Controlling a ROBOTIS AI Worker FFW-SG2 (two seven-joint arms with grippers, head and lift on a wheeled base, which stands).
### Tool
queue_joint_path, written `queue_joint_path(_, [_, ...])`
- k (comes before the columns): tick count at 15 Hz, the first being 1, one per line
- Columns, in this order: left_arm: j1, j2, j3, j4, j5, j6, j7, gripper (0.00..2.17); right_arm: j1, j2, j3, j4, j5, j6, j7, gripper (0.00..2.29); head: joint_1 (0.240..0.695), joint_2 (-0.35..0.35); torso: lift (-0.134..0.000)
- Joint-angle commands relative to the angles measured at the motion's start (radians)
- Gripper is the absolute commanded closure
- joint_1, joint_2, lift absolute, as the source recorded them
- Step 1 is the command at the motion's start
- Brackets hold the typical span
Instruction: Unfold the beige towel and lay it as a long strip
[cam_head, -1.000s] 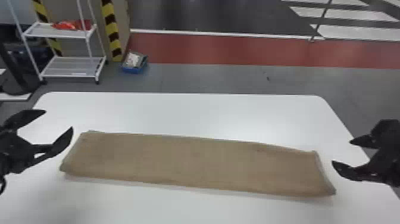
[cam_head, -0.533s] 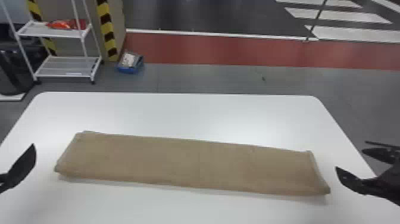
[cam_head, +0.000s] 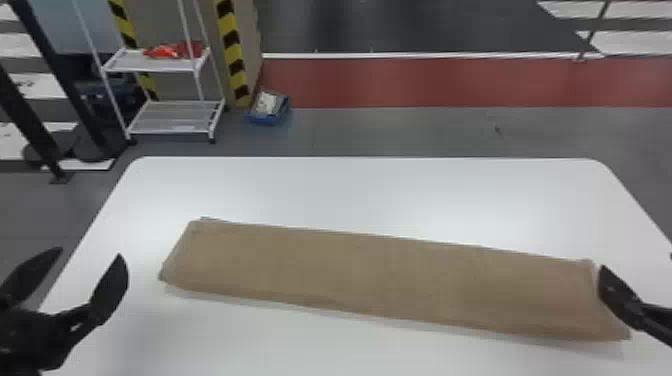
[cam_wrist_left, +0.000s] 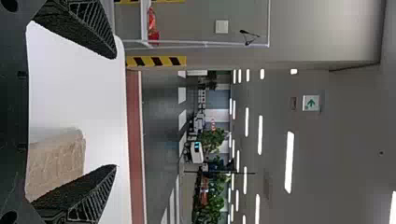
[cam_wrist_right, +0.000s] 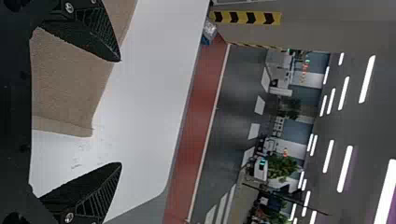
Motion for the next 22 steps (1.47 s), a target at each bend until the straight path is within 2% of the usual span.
queue_joint_path(1, [0.034, -0.003, -0.01, 0.005, 0.029, -0.003, -0.007, 0.05, -0.032, 0.001, -0.028, 0.047, 0.006, 0.111, 0.002, 0.09, 0.695, 0.011, -0.111])
queue_joint_path(3, [0.048, -0.003, -0.01, 0.028, 0.04, -0.021, -0.009, 0.05, -0.087, 0.001, -0.107, 0.128, -0.038, 0.231, 0.028, 0.09, 0.695, -0.017, -0.111])
queue_joint_path(4, [0.048, -0.003, -0.01, 0.042, 0.042, -0.027, -0.011, 0.05, -0.107, 0.001, -0.126, 0.182, -0.049, 0.234, 0.041, 0.09, 0.695, -0.037, -0.111])
queue_joint_path(6, [0.048, -0.003, -0.012, 0.054, 0.046, -0.03, -0.015, 0.06, -0.156, 0.001, -0.143, 0.288, -0.057, 0.197, 0.054, 0.1, 0.695, -0.079, -0.111])
queue_joint_path(9, [0.049, -0.003, -0.013, 0.06, 0.054, -0.03, -0.018, 0.06, -0.245, 0.001, -0.15, 0.42, -0.06, 0.136, 0.076, 0.11, 0.695, -0.095, -0.111])
queue_joint_path(12, [0.048, -0.003, -0.013, 0.071, 0.055, -0.03, -0.018, 0.06, -0.296, 0.001, -0.14, 0.474, -0.049, 0.084, 0.082, 0.16, 0.695, -0.09, -0.111])
queue_joint_path(14, [0.042, -0.003, -0.013, 0.081, 0.055, -0.027, -0.026, 0.06, -0.314, 0.001, -0.123, 0.504, -0.034, 0.09, 0.082, 0.44, 0.695, -0.084, -0.111])
queue_joint_path(18, [0.035, -0.003, -0.013, 0.095, 0.055, -0.027, -0.026, 0.07, -0.336, -0.006, -0.1, 0.52, -0.028, 0.145, 0.082, 1.67, 0.695, -0.063, -0.111])
queue_joint_path(20, [0.034, -0.003, -0.013, 0.1, 0.054, -0.027, -0.026, 0.07, -0.356, -0.008, -0.098, 0.52, -0.017, 0.197, 0.082, 2.08, 0.695, -0.057, -0.111])
queue_joint_path(22, [0.032, -0.003, -0.013, 0.103, 0.054, -0.027, -0.026, 0.08, -0.399, -0.009, -0.098, 0.524, -0.003, 0.213, 0.081, 2.11, 0.695, -0.051, -0.111])
